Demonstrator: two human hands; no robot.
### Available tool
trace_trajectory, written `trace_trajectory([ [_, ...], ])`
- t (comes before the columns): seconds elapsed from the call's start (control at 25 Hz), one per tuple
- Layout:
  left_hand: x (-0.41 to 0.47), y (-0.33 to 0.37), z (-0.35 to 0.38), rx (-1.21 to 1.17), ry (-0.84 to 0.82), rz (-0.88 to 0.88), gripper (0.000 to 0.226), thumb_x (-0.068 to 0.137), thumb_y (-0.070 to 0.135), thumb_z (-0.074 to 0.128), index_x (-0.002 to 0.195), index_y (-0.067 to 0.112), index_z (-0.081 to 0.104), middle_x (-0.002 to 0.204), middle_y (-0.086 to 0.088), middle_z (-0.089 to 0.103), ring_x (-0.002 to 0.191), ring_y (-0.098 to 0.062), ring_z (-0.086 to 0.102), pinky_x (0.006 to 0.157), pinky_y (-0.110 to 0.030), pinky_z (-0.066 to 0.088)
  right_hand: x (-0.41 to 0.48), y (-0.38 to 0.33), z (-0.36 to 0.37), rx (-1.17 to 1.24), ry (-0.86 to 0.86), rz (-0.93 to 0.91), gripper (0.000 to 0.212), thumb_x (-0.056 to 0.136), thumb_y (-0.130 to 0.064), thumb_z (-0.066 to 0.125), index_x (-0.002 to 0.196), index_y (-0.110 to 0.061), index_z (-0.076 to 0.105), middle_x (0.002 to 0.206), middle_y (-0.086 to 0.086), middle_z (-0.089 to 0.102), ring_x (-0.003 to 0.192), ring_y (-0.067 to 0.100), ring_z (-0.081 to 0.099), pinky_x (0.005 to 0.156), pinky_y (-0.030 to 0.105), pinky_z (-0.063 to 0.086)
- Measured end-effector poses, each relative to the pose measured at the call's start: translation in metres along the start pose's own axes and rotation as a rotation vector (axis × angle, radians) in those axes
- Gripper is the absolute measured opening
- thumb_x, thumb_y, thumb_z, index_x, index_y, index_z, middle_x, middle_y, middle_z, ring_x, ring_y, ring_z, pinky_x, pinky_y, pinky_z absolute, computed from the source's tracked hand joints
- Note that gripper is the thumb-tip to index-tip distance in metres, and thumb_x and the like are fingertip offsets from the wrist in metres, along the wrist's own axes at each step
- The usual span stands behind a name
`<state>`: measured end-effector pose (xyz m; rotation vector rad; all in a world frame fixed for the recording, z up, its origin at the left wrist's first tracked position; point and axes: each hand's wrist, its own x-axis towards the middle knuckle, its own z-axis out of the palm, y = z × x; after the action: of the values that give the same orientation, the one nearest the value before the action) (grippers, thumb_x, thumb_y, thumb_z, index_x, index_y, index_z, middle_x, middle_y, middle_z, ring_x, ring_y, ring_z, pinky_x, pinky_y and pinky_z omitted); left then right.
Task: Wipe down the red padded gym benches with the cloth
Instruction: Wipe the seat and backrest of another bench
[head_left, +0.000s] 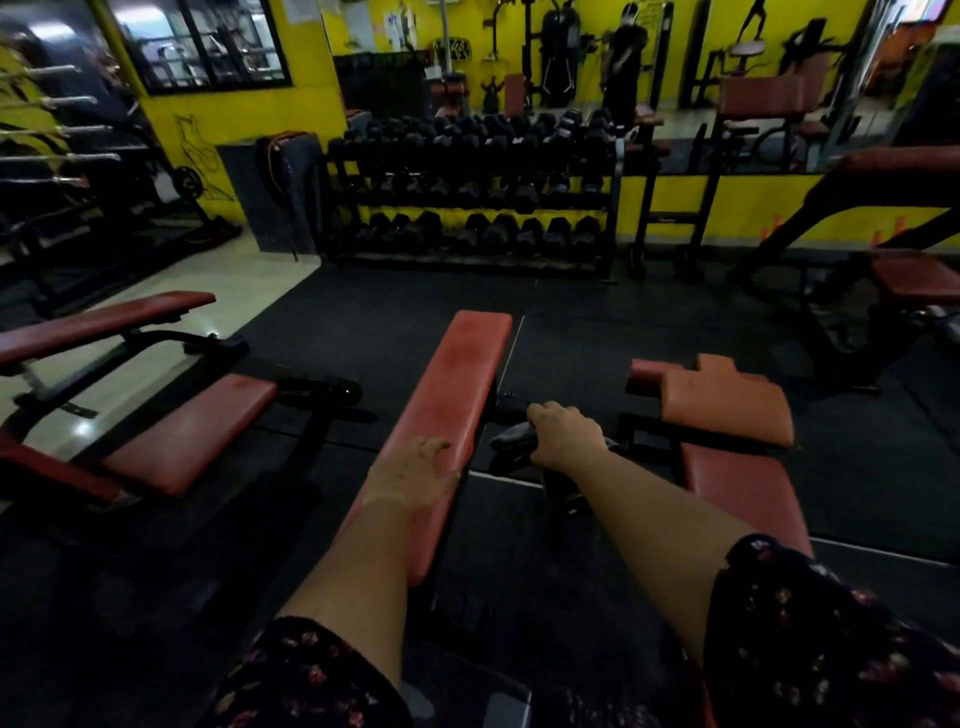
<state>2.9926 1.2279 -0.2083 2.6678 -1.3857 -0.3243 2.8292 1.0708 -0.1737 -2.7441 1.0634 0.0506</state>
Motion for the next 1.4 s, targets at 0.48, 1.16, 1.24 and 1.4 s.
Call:
trace_trajectory([
  [0.48,0.052,-0.028,-0.008,0.001,0.039,-0.058,0.058,0.091,0.055,0.053,0.145,0.038,0.040,0.141,0.005,0.049,0.127,-0.020,0.048,0.097,-0.041,0.047,0.066,-0.012,-0.011,-0.027,0.022,-0.068,0.038,0.085,-0.021,0.064,0.119,-0.015,0.049,0.121,0.008,0.051,0.113,0.032,0.051,0.086,0.045,0.045],
  [1.16,0.293,0.033,-0.024,-0.041,0.011,-0.143,0.056,0.092,0.053,0.054,0.143,0.035,0.041,0.141,0.004,0.045,0.126,-0.019,0.048,0.095,-0.040,0.048,0.319,0.097,-0.037,-0.039,-0.056,-0.173,0.039,0.087,-0.020,0.062,0.123,-0.018,0.047,0.126,0.007,0.050,0.116,0.031,0.049,0.089,0.045,0.044],
  [1.24,0.325,0.044,-0.024,-0.036,0.008,-0.156,0.056,0.092,0.053,0.055,0.143,0.035,0.040,0.141,0.005,0.046,0.126,-0.018,0.048,0.095,-0.040,0.048,0.350,0.115,-0.042,-0.046,-0.064,-0.177,0.039,0.087,-0.019,0.062,0.123,-0.017,0.047,0.127,0.007,0.050,0.116,0.031,0.049,0.090,0.045,0.045],
  [1.4,0.370,0.057,-0.012,-0.053,-0.010,-0.176,0.057,0.091,0.053,0.055,0.143,0.033,0.042,0.140,0.002,0.048,0.126,-0.021,0.049,0.098,-0.041,0.048,0.392,0.144,-0.040,-0.066,-0.097,-0.189,0.039,0.087,-0.022,0.061,0.123,-0.015,0.047,0.127,0.008,0.049,0.117,0.031,0.049,0.091,0.046,0.045],
])
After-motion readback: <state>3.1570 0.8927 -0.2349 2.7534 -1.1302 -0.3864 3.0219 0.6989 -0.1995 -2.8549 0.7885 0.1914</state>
